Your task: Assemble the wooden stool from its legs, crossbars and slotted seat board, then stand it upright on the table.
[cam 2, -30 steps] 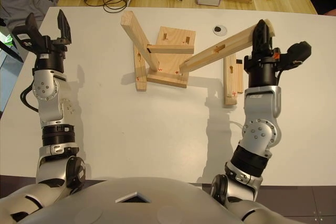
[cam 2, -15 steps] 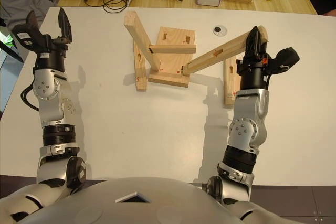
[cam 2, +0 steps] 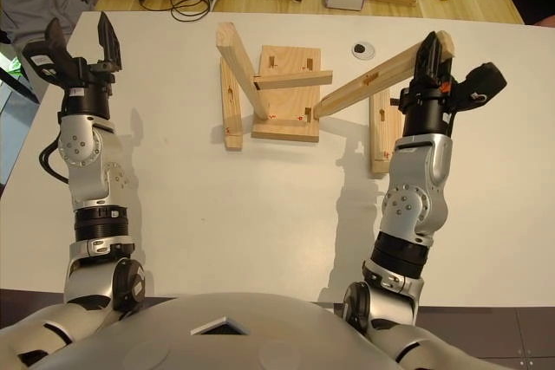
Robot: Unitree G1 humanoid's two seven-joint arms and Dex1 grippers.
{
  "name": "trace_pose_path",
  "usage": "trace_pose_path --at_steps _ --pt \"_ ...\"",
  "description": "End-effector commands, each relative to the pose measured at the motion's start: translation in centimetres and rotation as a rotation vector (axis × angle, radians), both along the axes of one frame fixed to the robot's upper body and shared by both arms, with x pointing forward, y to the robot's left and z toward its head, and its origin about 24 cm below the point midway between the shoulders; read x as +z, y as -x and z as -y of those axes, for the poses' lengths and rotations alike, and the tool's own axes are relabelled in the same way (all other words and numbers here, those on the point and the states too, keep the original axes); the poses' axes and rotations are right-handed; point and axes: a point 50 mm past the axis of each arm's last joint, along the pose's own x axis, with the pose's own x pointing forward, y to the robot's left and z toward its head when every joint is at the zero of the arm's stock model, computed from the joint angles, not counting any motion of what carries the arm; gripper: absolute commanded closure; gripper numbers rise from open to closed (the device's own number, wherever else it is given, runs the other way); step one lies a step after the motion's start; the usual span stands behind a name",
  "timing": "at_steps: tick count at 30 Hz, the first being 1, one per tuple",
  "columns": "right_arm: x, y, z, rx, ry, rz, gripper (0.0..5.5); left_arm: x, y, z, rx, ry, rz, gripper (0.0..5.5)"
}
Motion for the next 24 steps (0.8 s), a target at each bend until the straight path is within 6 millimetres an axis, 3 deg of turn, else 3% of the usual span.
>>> trace_pose_path --at_steps 1,7,15,24 --pt "0.3 -0.3 0.2 -0.001 -0.078 -0.006 4.47 -0.4 0.1 0.1 0.005 0.000 -0.008 1.52" --pt "0.5 -0.5 0.0 0.019 -0.115 -0.004 4.47 -0.4 0.1 0.2 0.007 0.002 -0.006 1.52" --pt "-1.2 -0.7 -0.7 0.048 0.006 -0.080 4.47 -0.4 0.1 0.3 0.008 0.005 -0.002 1.52" --pt "-1.1 -0.4 -1.6 0.136 0.099 -0.055 4.47 -0.5 0.3 0.3 0.015 0.010 -0.001 1.52"
